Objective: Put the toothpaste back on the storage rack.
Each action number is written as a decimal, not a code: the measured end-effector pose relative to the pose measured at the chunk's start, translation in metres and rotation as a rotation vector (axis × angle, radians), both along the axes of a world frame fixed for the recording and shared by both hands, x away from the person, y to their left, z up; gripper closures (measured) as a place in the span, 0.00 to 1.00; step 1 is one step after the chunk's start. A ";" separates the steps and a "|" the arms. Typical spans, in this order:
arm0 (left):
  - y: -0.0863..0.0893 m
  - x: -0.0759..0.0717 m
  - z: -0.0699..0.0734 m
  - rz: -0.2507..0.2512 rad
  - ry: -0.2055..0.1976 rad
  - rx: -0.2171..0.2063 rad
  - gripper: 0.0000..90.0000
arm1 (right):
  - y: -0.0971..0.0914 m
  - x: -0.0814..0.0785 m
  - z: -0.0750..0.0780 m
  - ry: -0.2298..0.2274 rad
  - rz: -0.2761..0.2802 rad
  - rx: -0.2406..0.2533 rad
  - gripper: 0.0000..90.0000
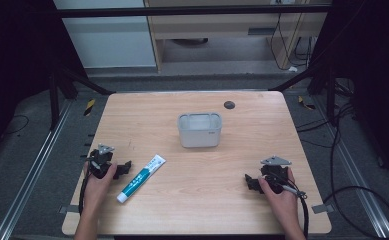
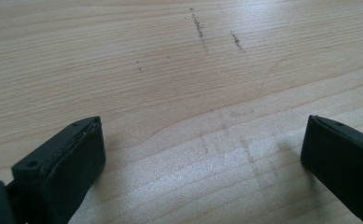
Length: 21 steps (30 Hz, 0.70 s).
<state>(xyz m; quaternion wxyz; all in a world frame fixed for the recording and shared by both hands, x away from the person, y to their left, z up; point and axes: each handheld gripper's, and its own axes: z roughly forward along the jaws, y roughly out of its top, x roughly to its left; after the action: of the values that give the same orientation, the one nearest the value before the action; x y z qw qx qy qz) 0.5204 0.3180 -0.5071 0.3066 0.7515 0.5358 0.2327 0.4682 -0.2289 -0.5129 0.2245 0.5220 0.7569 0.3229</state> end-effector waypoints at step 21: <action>-0.006 -0.015 0.041 -0.094 -0.012 0.010 0.04 | 0.000 0.000 0.000 0.001 0.000 -0.002 0.00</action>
<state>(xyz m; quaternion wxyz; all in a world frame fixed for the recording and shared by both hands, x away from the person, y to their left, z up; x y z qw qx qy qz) 0.5052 0.3117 -0.4658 0.3167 0.7759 0.4969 0.2253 0.4680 -0.2289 -0.5130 0.2246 0.5221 0.7572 0.3219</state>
